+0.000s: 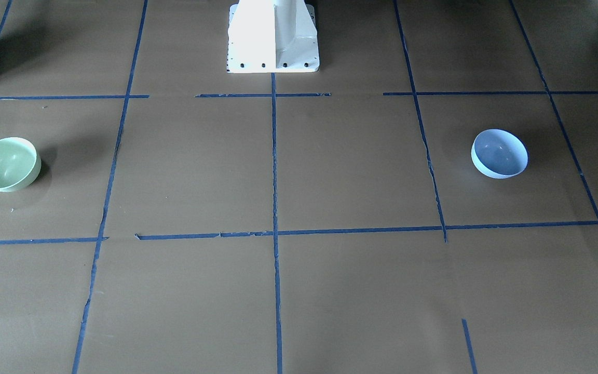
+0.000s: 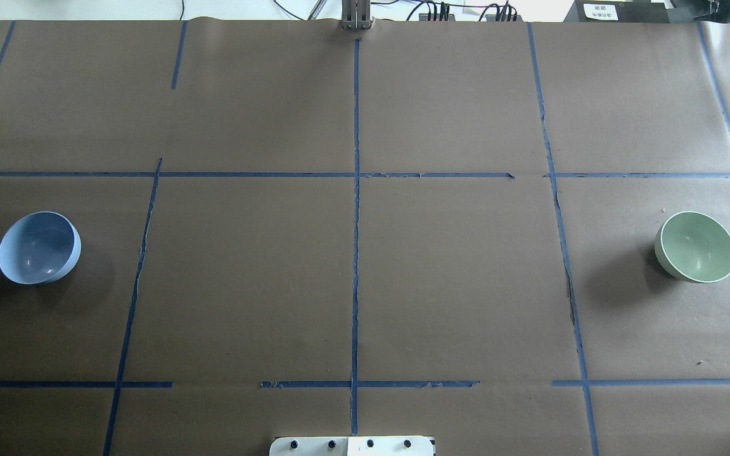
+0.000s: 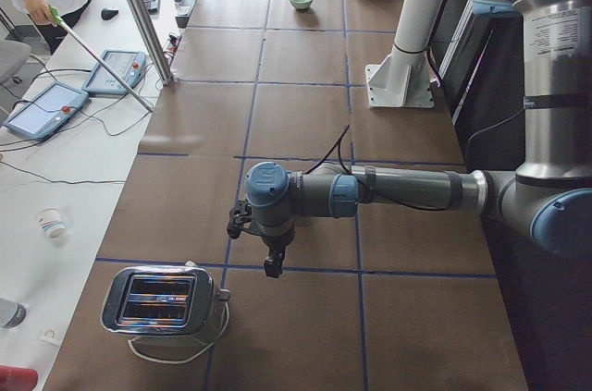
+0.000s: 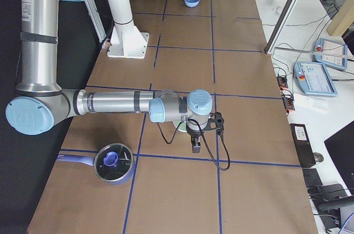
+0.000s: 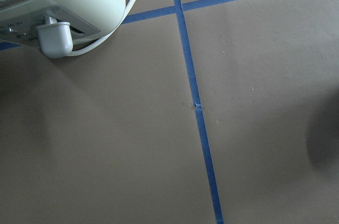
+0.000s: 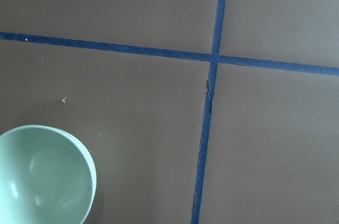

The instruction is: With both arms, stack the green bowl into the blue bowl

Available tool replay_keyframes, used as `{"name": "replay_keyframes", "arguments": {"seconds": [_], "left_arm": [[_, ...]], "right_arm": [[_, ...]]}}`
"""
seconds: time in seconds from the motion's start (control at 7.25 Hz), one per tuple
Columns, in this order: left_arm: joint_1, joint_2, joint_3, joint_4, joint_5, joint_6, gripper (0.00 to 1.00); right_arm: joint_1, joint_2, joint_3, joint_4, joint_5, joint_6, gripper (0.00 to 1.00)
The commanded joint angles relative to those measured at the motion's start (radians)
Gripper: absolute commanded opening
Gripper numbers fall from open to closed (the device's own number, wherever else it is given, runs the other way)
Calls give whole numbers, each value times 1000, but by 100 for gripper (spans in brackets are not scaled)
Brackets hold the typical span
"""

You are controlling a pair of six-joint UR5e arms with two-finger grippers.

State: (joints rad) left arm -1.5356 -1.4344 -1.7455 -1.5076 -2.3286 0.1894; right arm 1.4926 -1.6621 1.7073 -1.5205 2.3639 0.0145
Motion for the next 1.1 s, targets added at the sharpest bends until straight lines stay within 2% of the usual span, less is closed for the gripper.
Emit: {"name": "replay_keyframes", "arguments": {"seconds": [0.0, 0.41, 0.69, 0.83, 0.97], "left_arm": [[0, 0, -2, -2, 0, 1, 100], [2, -21, -11, -8, 5, -7, 100], [2, -113, 15, -101, -8, -7, 100], [2, -110, 18, -121, -46, -127, 100], [73, -103, 15, -252, -52, -297, 100]], "right_arm": [[0, 1, 0, 0, 0, -1, 100], [-2, 8, 2, 0, 2, 1, 100], [-11, 15, 0, -1, 0, 1, 100], [-12, 18, 0, -1, 0, 1, 100], [-14, 18, 2, -1, 2, 2, 100]]}}
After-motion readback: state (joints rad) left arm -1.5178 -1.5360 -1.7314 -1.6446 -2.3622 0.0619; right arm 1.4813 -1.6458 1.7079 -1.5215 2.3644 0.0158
